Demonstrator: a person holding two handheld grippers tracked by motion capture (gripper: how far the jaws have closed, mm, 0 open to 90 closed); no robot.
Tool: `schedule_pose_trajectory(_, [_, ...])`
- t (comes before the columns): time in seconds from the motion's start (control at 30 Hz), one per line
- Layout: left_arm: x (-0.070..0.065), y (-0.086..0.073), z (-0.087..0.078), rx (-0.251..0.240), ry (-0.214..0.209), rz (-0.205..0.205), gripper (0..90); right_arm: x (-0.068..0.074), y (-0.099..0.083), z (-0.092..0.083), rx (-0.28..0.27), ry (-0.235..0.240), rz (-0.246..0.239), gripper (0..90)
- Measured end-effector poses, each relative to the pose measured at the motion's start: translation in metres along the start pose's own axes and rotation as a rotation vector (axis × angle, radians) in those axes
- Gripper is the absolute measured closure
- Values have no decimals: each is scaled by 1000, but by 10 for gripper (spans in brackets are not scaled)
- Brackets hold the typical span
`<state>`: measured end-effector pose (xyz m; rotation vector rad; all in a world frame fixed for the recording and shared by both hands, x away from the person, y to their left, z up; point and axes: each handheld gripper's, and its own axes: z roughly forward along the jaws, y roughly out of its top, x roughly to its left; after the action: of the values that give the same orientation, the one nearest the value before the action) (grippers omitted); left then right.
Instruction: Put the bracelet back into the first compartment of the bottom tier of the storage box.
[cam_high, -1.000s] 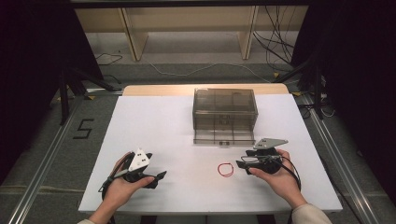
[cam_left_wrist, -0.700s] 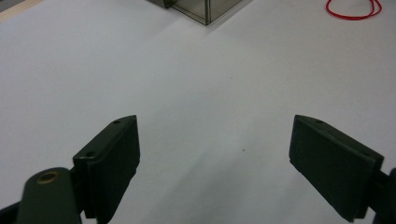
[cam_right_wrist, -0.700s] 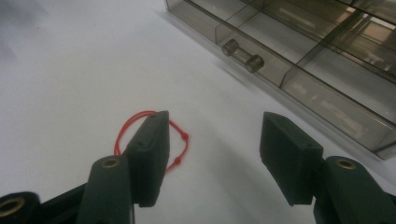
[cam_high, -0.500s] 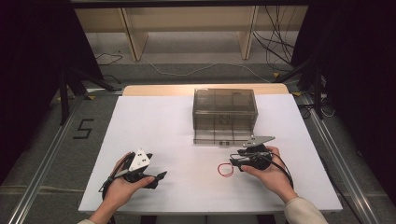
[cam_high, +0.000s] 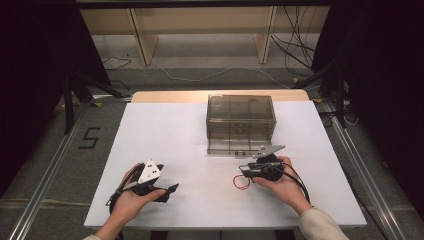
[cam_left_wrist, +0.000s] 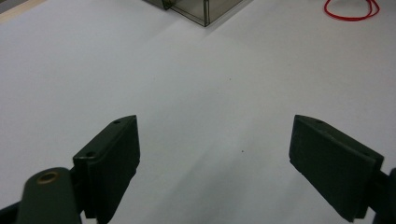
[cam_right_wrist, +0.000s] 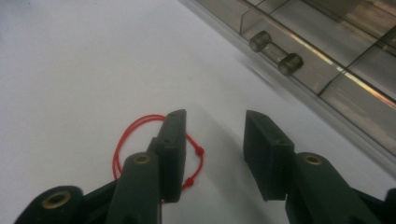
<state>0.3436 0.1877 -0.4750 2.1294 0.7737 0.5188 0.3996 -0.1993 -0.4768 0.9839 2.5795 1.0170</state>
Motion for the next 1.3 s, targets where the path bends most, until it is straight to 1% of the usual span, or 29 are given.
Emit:
schedule_pose_trajectory(0.07, [0, 0, 0, 1, 0, 0, 163, 2, 1, 2, 7, 3, 2, 631])
schedule_pose_trajectory(0.1, [0, 0, 0, 0, -1, -1, 163, 1, 0, 4, 11, 4, -12, 642])
schedule_pose_trajectory(0.13, [0, 0, 0, 0, 0, -1, 163, 2, 1, 4, 13, 7, -4, 655])
schedule_pose_trajectory(0.17, [0, 0, 0, 0, -1, 1, 163, 2, 0, 5, 21, 9, -16, 672])
schedule_pose_trajectory(0.27, [0, 0, 0, 0, -2, 0, 163, 2, 0, 6, 37, 14, -23, 719])
schedule_pose_trajectory(0.3, [0, 0, 0, 0, -2, 1, 163, 2, 0, 7, 39, 13, -18, 732])
schedule_pose_trajectory(0.43, [0, 0, 0, 0, -3, 1, 163, 4, 0, 7, 49, 14, -22, 779])
schedule_pose_trajectory(0.47, [0, 0, 0, -1, -3, 0, 163, 3, 0, 7, 44, 10, -38, 788])
schedule_pose_trajectory(0.67, [0, 0, 0, 0, -4, 1, 163, 3, 0, 7, 46, 2, -43, 855])
schedule_pose_trajectory(0.83, [0, 0, 0, -1, -4, 1, 163, 3, 0, 7, 47, 2, -40, 870])
schedule_pose_trajectory(0.93, [0, 0, 0, 0, -4, 1, 163, 3, 1, 5, 37, -2, -35, 873])
schedule_pose_trajectory(0.97, [0, 0, 0, 0, -4, 1, 163, 4, 1, 4, 30, -4, -23, 873])
schedule_pose_trajectory(1.1, [0, 0, 0, -1, -4, 1, 163, 3, 2, 2, 21, -7, -24, 874])
schedule_pose_trajectory(1.3, [0, 0, 0, -2, -4, 0, 163, 3, 3, 0, 10, -6, -9, 875])
